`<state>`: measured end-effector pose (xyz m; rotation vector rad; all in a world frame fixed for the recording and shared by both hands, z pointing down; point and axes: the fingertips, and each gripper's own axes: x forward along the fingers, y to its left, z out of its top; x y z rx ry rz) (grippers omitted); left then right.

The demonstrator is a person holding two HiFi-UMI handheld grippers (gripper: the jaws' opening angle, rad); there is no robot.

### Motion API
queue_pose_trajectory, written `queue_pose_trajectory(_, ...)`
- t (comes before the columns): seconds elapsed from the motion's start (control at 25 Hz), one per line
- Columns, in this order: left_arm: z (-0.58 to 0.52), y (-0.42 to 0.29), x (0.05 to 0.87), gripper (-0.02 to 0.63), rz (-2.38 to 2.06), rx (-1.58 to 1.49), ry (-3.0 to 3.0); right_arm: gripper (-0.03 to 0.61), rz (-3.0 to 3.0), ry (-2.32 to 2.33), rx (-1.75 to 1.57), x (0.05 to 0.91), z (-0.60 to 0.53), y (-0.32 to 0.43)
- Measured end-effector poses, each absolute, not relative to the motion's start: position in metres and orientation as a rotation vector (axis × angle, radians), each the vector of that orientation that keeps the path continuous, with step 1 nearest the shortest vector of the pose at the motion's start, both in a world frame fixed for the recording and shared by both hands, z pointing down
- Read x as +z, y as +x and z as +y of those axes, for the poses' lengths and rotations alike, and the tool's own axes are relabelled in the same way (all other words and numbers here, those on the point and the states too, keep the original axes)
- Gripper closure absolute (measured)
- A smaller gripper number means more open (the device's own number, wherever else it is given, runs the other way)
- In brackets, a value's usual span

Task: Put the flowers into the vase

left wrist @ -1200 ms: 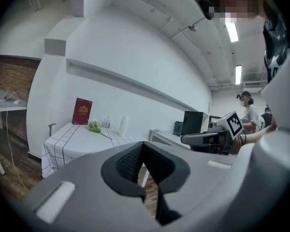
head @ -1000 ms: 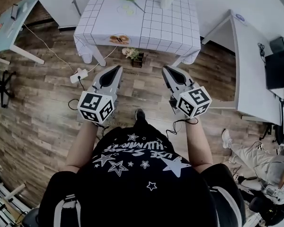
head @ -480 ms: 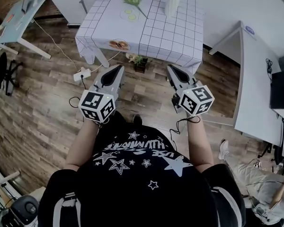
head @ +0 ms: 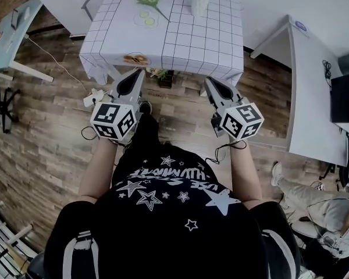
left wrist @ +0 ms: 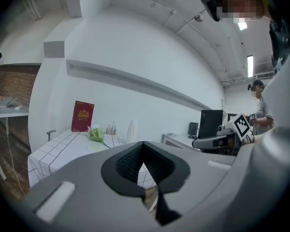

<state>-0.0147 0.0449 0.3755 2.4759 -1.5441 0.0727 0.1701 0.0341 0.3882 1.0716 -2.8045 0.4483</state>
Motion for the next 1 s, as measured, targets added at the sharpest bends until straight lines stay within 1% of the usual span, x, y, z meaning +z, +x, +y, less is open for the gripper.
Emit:
queue_pose_trajectory(0.36,-0.040,-0.046,0.382,0.606,-1.486,0.031,2.498,0.565,-2.743,1.106,0.418,0.388,-0.039,0.135)
queue_pose_trajectory(1.0,-0.166,-0.140,0.391,0.606,-1.476,0.053,2.485,0.565,-2.658,1.073,0.446,0.399,-0.176,0.034)
